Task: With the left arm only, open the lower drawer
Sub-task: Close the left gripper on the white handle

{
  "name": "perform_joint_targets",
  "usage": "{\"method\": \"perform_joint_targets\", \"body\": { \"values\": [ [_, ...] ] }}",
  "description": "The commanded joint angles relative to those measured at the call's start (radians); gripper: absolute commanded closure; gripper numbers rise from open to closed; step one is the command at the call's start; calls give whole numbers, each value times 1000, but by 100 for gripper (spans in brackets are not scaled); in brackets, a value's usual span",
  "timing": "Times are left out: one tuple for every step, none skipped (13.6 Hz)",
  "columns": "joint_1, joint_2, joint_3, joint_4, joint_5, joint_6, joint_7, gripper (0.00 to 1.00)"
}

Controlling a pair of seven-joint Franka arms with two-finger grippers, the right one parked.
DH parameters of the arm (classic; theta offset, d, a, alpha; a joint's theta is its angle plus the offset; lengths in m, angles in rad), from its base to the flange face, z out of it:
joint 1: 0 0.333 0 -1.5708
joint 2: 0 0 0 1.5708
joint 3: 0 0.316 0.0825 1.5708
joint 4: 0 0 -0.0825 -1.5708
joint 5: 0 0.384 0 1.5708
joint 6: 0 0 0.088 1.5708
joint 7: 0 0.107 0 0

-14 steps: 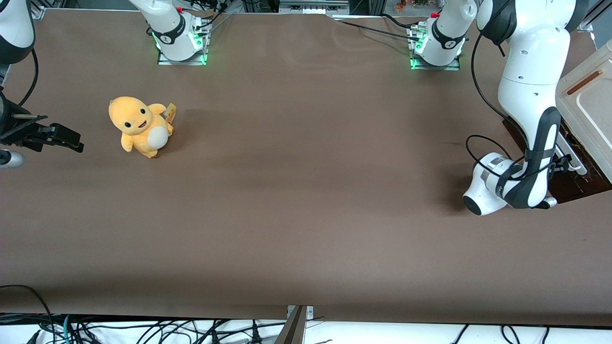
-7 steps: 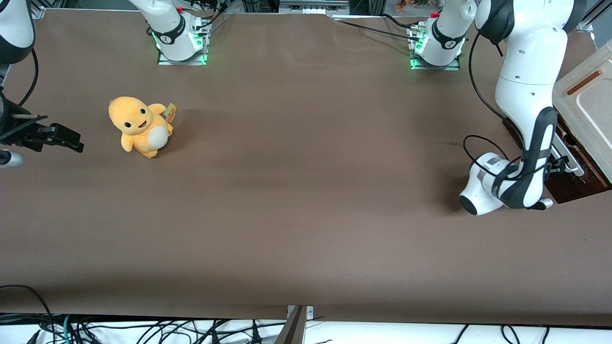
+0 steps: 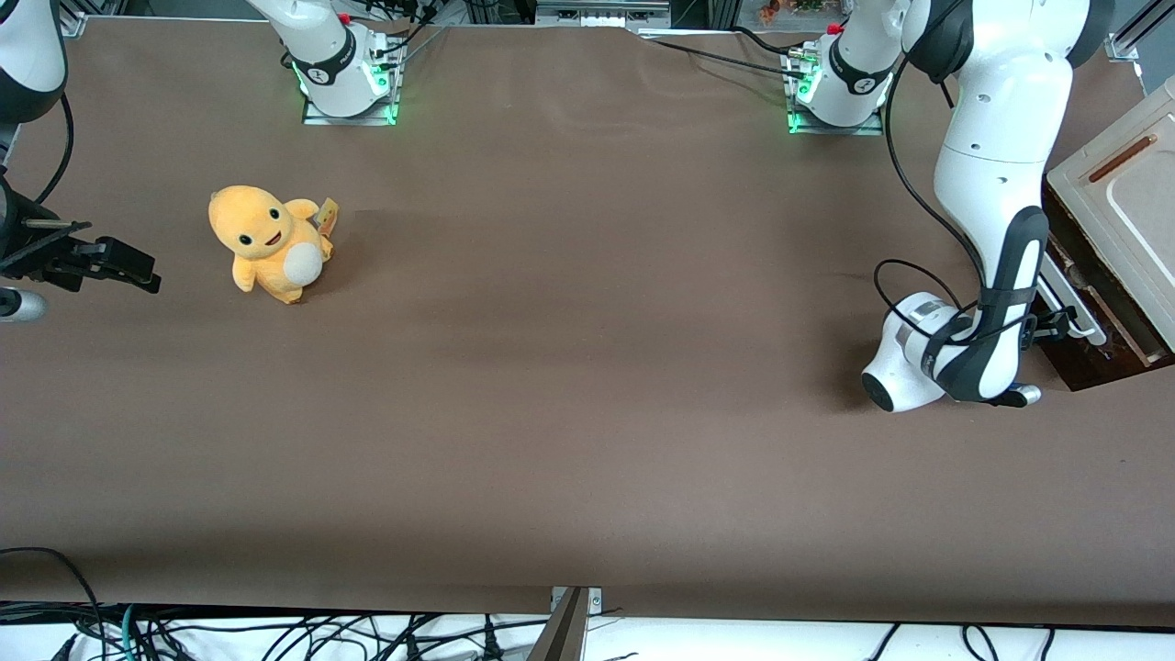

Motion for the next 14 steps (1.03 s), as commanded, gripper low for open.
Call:
{"method": "perform_joint_targets", "body": {
  "values": [
    [-40, 13, -3, 24, -24, -4, 39, 86],
    [-49, 13, -3, 24, -38, -4, 39, 87],
    [-54, 13, -3, 33, -47, -4, 39, 87],
    [-55, 16, -3, 47, -55, -4, 39, 87],
    [-61, 19, -3, 50, -59, -4, 39, 87],
    [-70, 19, -3, 50, -64, -4, 39, 88],
    [-75, 20, -3, 54, -75, -4, 39, 89],
    [-80, 23, -3, 64, -91, -4, 39, 89],
    [-84, 28, -3, 70, -98, -5, 39, 89],
    [-92, 31, -3, 71, -99, -7, 39, 89],
    [-95, 31, -3, 76, -102, -10, 39, 89],
    [-97, 33, -3, 79, -113, -16, 39, 89],
    [-101, 33, -3, 81, -122, -17, 39, 89],
    [-107, 33, -3, 81, -124, -17, 39, 89]
  ]
}}
